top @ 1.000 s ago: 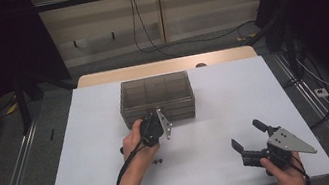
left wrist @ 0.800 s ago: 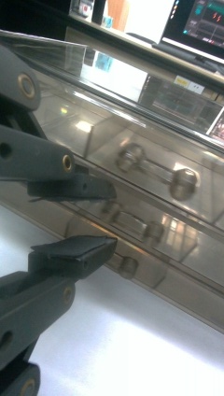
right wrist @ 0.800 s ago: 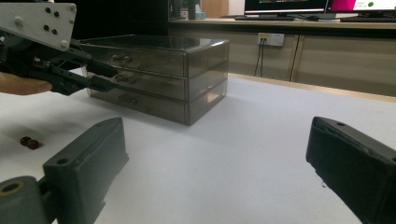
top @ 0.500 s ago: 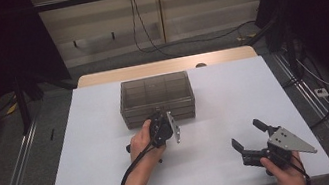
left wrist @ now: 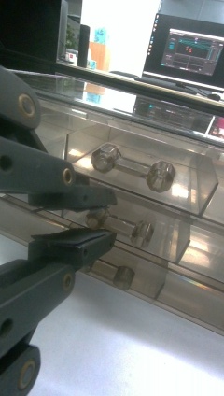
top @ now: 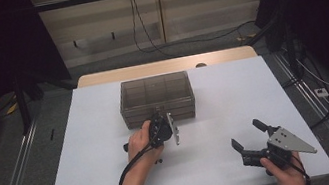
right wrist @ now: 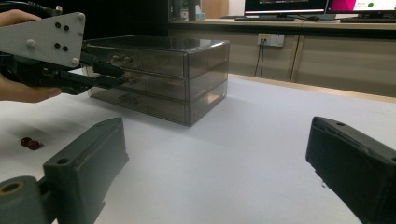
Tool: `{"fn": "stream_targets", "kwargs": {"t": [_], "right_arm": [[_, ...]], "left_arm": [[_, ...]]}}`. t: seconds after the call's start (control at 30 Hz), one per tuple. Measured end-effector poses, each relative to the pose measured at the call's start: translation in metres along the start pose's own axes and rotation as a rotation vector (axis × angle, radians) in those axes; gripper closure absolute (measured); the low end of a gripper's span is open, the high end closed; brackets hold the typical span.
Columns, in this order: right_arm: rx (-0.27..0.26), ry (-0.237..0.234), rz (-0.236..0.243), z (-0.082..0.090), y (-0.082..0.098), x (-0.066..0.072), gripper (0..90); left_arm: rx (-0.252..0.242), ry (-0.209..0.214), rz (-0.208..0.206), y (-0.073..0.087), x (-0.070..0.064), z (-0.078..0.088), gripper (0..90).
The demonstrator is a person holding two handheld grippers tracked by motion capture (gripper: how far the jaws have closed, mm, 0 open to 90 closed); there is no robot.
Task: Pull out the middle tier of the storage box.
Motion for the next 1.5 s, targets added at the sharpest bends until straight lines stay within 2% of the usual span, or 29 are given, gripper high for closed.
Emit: {"fn": "stream_targets", "kwargs": {"t": [0.13,0.47,0.6,0.67,0.8,0.9,1.17,1.2,1.23,1.27,1.3,1.33,1.4,1.43,1.5], "right_arm": [[0.001,0.001,-0.001,0.0,0.0,0.0,4.3],[0.005,-0.003,0.005,-0.001,0.001,0.001,4.3],[0.004,-0.003,0.007,-0.001,0.001,0.001,4.3],[0.006,-0.003,0.007,-0.001,0.001,0.001,4.3],[0.006,-0.004,0.006,-0.001,0.001,0.001,4.4],[0.007,-0.004,0.005,-0.001,0.001,0.001,4.4],[0.007,-0.006,0.006,-0.001,0.001,0.001,4.4],[0.007,-0.007,0.005,-0.002,0.002,0.001,4.4],[0.01,-0.007,0.005,-0.002,0.002,0.001,4.4],[0.01,-0.007,0.005,-0.002,0.002,0.001,4.4],[0.01,-0.007,0.005,-0.002,0.002,0.001,4.4],[0.009,-0.009,0.005,-0.003,0.002,0.001,4.4],[0.014,-0.009,0.006,-0.003,0.003,0.002,4.4],[0.014,-0.011,0.008,-0.003,0.003,0.003,4.4],[0.007,-0.011,0.006,-0.003,0.001,0.003,4.4]], "left_arm": [[-0.008,-0.012,-0.012,0.0,0.0,0.0,79.6],[-0.029,-0.023,-0.009,0.001,-0.003,-0.001,78.6],[-0.04,-0.044,-0.036,-0.002,-0.002,-0.001,77.8],[-0.041,-0.046,-0.033,-0.003,-0.004,-0.001,77.3],[-0.058,-0.085,-0.061,-0.004,-0.005,-0.001,77.2],[-0.08,-0.111,-0.124,-0.003,-0.006,0.0,79.6],[-0.116,-0.135,-0.121,-0.001,-0.005,0.002,80.7],[-0.112,-0.128,-0.124,0.0,-0.005,0.003,80.9],[-0.126,-0.108,-0.085,-0.001,-0.005,0.006,81.4],[-0.126,-0.108,-0.085,-0.001,-0.005,0.006,90.0],[-0.169,-0.131,-0.093,-0.006,-0.002,0.011,90.0],[-0.17,-0.134,-0.079,-0.008,-0.001,0.012,90.0],[-0.157,-0.121,-0.078,-0.007,0.002,0.009,90.0],[-0.151,-0.099,-0.07,-0.006,0.0,0.007,90.0],[-0.149,-0.103,-0.079,-0.005,0.001,0.006,90.0]]}}
Point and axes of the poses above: each handheld gripper's, and its own axes: z roughly backward along the jaws, y roughly out of its underside, x roughly to its left, the point moved 9 cm from there along -z, roughly forward along the jaws, and after that the axes turned 10 degrees about -y, right-handed, at the moved point
